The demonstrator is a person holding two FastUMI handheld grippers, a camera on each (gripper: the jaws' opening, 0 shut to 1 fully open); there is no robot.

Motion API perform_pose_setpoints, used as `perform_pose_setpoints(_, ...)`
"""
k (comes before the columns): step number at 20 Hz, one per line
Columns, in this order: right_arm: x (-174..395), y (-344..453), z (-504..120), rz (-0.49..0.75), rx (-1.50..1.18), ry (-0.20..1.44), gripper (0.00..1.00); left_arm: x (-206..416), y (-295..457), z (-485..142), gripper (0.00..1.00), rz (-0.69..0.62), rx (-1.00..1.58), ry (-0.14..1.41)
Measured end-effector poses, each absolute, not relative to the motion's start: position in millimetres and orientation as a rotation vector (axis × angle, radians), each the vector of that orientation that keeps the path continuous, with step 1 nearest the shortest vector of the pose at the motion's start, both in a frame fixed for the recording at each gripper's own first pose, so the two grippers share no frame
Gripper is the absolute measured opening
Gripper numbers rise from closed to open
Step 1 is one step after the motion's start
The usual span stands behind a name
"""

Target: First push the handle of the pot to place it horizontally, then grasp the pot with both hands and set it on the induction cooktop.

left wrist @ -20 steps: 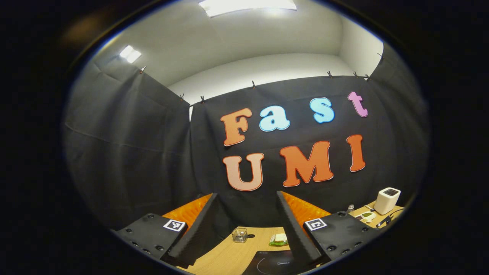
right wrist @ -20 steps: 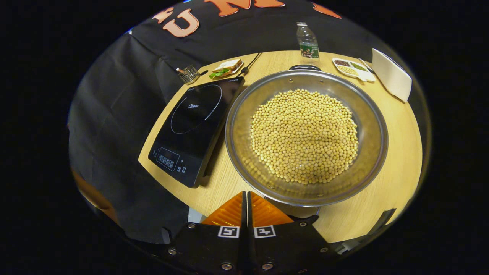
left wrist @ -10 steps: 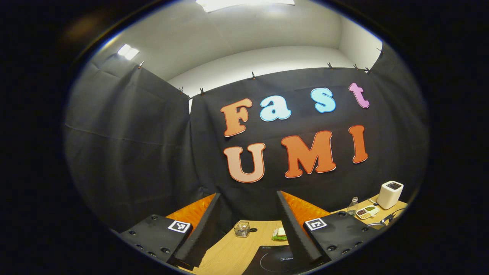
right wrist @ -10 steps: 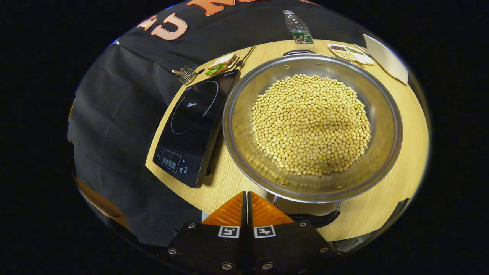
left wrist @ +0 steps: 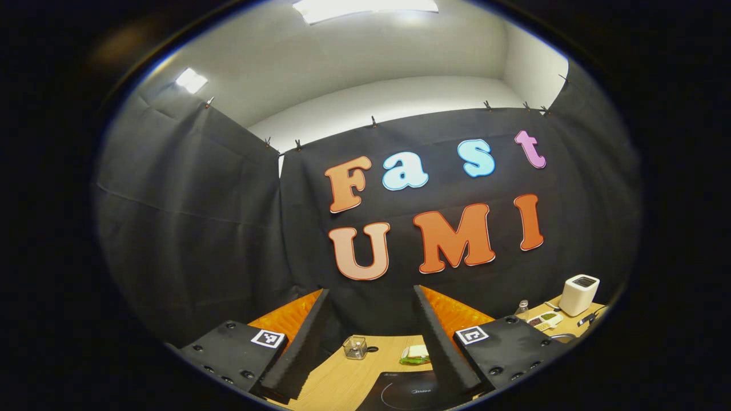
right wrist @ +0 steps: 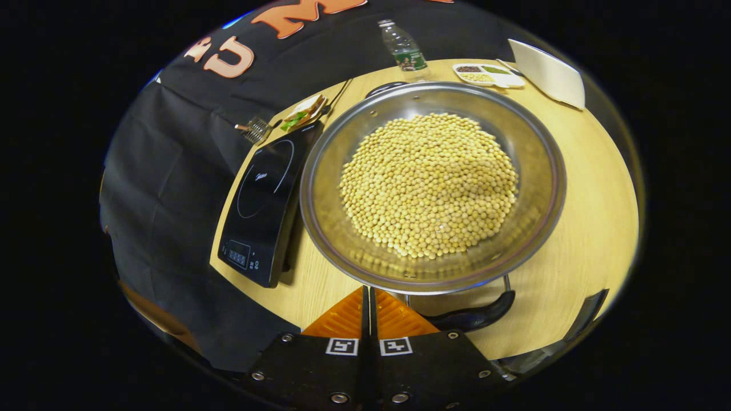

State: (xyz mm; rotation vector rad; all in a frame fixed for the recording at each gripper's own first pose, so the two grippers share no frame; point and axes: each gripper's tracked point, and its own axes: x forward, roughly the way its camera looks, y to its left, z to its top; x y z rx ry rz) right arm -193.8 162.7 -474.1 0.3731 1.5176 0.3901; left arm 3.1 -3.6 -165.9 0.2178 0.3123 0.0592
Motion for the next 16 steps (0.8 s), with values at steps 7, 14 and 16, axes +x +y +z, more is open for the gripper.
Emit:
perform_pose_setpoints(7,-180,126,-481,0.311,0.374,1.500,0.00,1,-6,-177,0.99,0.058,0.190,0.336)
perform_pose_setpoints(14,-167,103,-493,0.279,0.324,1.509,0.00,6,-11,-200,0.93,0.056,0.164,0.391)
perform_pose_setpoints(16,-164,97,-497,0.279,0.310,1.508,0.00,9,-14,-204,0.93,0.050,0.158,0.404)
